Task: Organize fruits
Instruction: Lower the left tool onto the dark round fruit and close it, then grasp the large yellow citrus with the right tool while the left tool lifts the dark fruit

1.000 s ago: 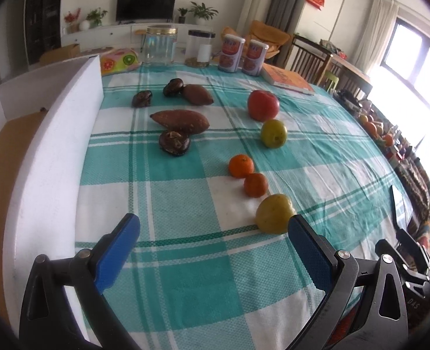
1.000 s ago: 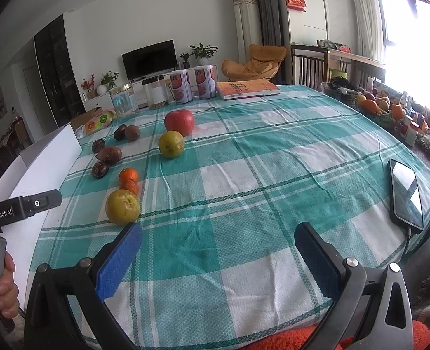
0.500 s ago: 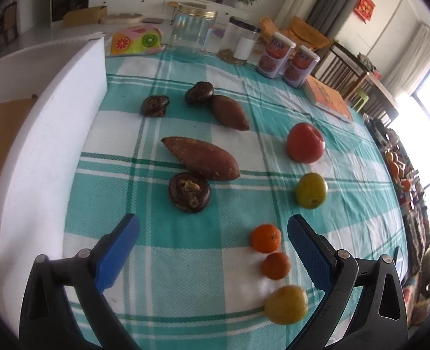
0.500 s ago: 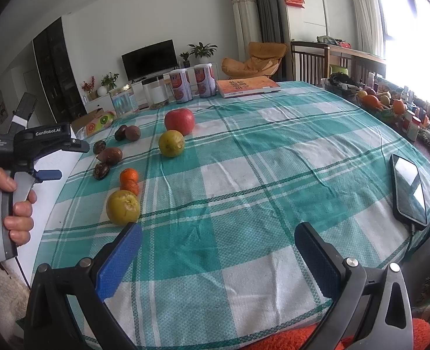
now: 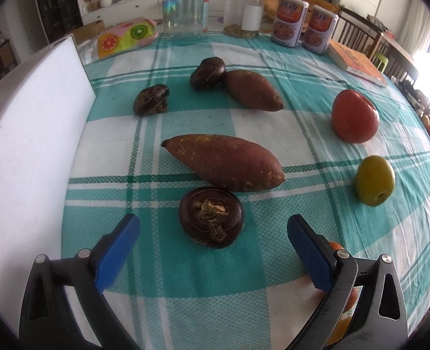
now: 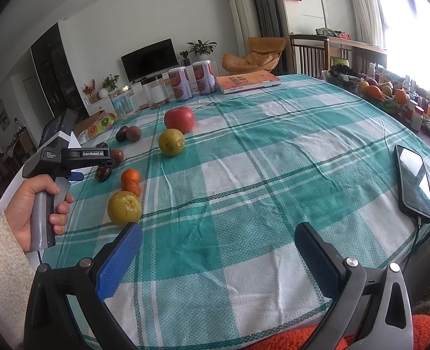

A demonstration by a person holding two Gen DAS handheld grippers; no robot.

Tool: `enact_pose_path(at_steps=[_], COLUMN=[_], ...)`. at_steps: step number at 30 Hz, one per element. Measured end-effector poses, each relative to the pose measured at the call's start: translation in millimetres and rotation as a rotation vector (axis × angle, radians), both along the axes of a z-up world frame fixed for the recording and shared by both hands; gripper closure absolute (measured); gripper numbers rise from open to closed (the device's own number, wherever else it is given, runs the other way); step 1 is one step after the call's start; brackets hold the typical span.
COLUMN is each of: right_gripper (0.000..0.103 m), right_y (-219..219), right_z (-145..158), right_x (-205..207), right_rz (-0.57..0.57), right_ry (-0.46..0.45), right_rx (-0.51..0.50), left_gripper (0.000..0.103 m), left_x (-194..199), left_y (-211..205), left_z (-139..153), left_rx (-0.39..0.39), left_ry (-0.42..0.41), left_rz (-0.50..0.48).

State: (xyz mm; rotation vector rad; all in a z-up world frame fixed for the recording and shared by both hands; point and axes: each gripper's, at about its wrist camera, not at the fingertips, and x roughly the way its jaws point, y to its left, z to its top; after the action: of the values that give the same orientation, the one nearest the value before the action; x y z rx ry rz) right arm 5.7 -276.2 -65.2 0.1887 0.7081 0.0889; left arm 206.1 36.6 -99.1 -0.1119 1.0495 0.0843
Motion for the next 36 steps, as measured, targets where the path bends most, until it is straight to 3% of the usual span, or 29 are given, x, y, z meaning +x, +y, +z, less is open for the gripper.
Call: enact_pose_path(at_steps=[6,11,12,13,14,18,19,27,30,33,36], right_gripper=[0.0,0.0,0.0,0.0,0.0,0.0,0.0,0.0,0.0,0.0,0.0], right_y=[-1,-2,-1,-2,-1,-2,-3,-3,-7,-8,2], right_z=[0,0,0,0,0,1,1,1,-3,-13,-20], right_x=[0,0,0,0,0,0,0,0,9,51,110], right_rz=[-0.002,-0.003,-0.002,-0.002,-0.002,-0.005,-0.006,-0.009,0.004,0.079,0.129], right_ry=[0.0,0.0,0.0,0.0,-0.001,-0.004,-0.005,0.002,0.049,0.169,0.245], right_rx=[0.004,0.005,0.004,0.005,0.004,0.007,0.009,0.012,0.049,0.132,0.138], left_gripper=[0.003,0.004,0.014,0.037,0.043,0.046,0.056,0.056,0.056,0.056,0.056], left_x=[2,-5,-5,-5,-4,-4,-5,-29,-51,-74,-94], left_y=[3,6,5,3,2,3,4,7,6,-2,-11], left_z=[-10,-5,-5,-6,-8,-7,-7,-1,5,14,28], left_rx=[0.011,0.024,0.036,0.046,0.04,0.023,0.013,-0.032,-0.051,-0.048,-0.055], left_ry=[0.008,-0.036,-0.038,-0.028,-0.014,-0.021,-0.027,-0.028,-0.027,-0.042,-0.071], left_rz=[0.004,0.006,-0.001,-0.009,-0.021,-0.033,-0.041,-0.041,-0.045,-0.084,-0.126])
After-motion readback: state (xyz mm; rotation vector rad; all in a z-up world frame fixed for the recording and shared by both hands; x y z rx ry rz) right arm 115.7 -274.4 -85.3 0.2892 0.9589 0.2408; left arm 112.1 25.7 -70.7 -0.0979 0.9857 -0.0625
